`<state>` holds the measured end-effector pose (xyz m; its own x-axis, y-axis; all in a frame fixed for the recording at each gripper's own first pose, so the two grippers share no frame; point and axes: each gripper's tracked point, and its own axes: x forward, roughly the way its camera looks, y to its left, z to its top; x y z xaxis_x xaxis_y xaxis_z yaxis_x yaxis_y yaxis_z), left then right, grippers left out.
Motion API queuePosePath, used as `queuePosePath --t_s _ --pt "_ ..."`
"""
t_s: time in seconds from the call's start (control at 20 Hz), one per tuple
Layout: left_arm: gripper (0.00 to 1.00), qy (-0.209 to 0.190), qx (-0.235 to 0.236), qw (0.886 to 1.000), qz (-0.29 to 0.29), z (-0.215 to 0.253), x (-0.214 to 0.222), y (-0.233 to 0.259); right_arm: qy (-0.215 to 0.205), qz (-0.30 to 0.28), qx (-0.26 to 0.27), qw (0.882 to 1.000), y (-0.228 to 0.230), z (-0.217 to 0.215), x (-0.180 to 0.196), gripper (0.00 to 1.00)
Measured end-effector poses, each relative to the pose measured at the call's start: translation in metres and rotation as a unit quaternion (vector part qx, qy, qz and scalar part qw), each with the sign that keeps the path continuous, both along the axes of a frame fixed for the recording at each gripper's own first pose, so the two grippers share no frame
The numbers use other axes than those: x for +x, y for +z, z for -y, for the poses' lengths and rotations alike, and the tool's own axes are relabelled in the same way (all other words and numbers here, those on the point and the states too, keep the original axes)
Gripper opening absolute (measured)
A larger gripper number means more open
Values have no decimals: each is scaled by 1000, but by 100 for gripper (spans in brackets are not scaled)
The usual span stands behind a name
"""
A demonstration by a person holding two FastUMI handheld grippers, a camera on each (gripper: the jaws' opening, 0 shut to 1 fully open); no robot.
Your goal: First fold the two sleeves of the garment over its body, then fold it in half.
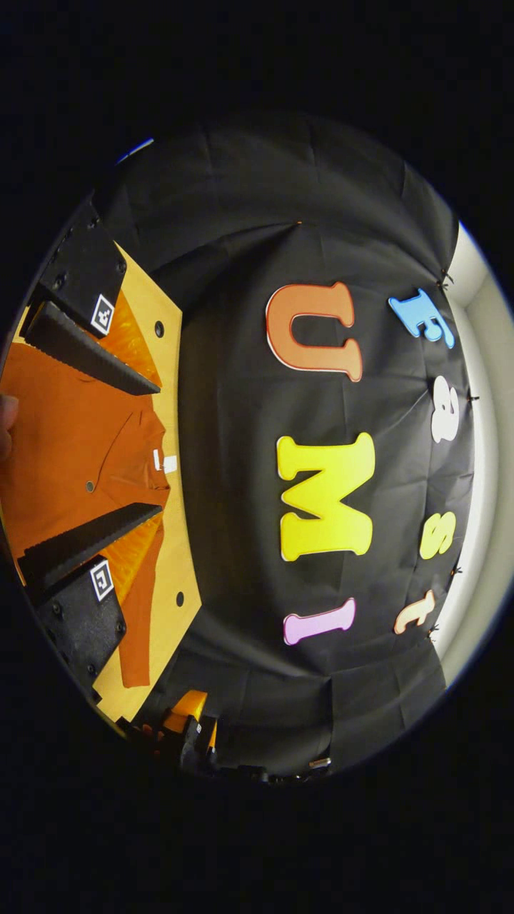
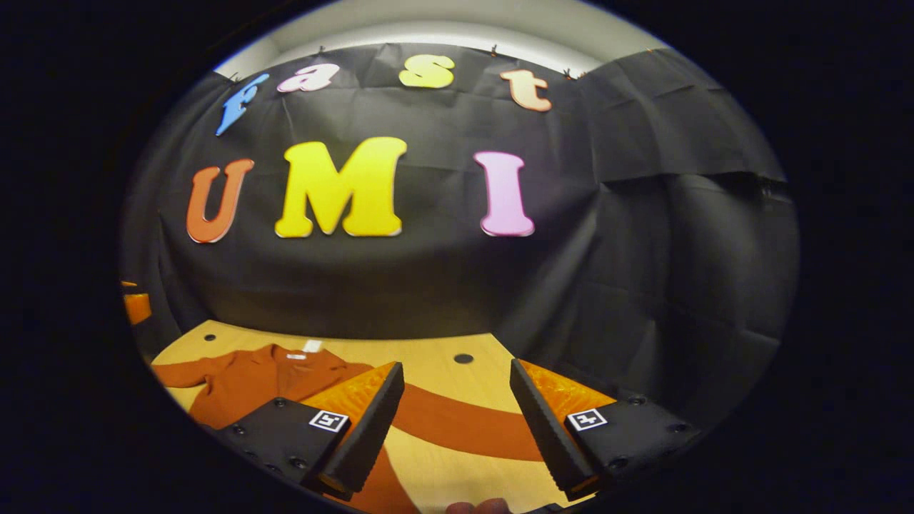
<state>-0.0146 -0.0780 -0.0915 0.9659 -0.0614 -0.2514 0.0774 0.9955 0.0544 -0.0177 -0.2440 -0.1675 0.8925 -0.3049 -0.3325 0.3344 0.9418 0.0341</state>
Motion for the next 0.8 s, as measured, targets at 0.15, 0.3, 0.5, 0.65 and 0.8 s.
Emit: queuePosePath --t_s 0.15,0.3,0.5,0.65,0.8 --pt "98 2 5 1000 -11 10 6 -3 -65 -67 47 995 -75 56 -10 95" --pt "99 25 2 999 -22 9 11 -7 -112 -138 91 980 -154 94 -14 96" --pt "99 55 25 998 -33 0 13 -11 -128 -207 118 963 -192 97 -17 99" --pt "99 76 29 996 -34 -4 11 -9 -127 -223 123 959 -179 93 -13 99" --pt "99 87 31 995 -35 -8 8 -9 -125 -242 110 956 -186 99 -18 99"
